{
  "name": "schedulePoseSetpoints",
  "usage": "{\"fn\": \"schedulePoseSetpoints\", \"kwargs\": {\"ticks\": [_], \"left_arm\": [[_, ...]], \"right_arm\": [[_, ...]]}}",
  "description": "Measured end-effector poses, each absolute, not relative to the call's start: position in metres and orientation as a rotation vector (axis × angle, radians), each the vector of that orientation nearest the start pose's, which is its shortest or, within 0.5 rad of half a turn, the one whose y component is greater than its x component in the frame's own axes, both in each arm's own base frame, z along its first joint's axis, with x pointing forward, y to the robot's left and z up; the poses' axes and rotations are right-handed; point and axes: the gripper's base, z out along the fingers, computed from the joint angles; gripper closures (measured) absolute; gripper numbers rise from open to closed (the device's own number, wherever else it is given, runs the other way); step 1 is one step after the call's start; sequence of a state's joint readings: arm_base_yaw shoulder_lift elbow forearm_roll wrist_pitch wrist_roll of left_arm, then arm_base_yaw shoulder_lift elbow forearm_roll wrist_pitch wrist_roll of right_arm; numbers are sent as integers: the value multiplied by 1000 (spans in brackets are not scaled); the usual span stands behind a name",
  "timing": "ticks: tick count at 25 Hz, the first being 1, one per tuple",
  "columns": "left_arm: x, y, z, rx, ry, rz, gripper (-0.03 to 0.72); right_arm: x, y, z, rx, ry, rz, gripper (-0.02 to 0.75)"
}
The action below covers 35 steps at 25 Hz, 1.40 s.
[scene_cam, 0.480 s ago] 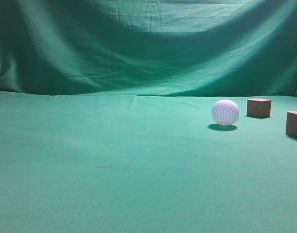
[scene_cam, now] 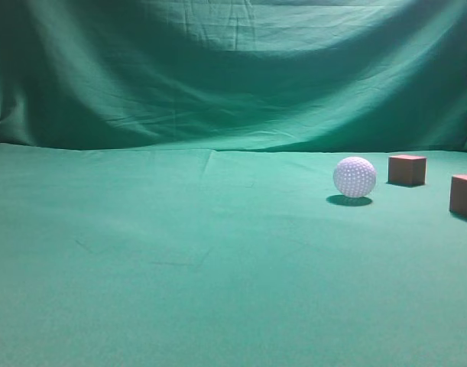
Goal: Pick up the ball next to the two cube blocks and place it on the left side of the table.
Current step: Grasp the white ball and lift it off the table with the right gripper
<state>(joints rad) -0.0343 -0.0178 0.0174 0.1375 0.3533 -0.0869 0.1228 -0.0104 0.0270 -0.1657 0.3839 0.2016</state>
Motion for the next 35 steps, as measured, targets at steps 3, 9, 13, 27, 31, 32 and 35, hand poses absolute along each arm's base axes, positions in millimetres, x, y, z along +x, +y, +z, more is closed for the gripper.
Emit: {"fn": "schedulePoseSetpoints", "kwargs": {"ticks": [3,9,13,27,31,32,35], "left_arm": [[53,3,177,37,1833,49,688],[53,3,177,37,1833,49,688],[53,3,177,37,1833,49,688],[53,3,177,37,1833,49,688],[53,3,177,37,1833,49,688],[53,3,177,37,1833,49,688],[53,3,177,37,1833,49,688]], "right_arm": [[53,1,171,-28,1879,59,738],[53,1,171,-28,1879,59,738],[54,1,173,-49,1845,46,738],[55,9,255,-16,1355,225,738],[74,5,275,67,1652,178,738],[82,5,276,59,1727,147,738],[106,7,277,38,1887,98,738]]}}
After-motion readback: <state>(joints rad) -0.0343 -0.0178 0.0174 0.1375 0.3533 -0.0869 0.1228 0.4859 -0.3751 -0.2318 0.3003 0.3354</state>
